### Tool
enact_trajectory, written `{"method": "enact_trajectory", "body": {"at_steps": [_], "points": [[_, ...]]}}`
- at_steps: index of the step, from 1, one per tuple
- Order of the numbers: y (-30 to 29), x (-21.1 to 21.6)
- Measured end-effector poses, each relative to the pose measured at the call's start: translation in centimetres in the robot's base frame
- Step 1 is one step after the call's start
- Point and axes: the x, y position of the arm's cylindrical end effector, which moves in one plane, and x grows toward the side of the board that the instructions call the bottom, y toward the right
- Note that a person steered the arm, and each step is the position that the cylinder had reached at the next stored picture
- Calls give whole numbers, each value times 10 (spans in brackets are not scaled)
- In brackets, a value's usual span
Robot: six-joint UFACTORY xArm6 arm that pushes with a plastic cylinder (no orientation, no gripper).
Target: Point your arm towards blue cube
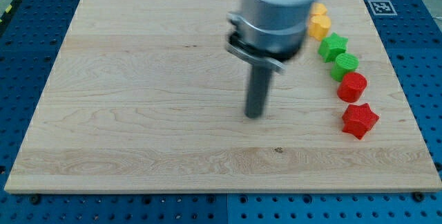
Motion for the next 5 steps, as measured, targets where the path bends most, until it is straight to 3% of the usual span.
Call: {"method": "enact_trajectory", "body": {"at_steps": [1, 3, 4, 5], "points": [[-33, -71], [-30, -236], [-18, -277], [-13, -277]]}}
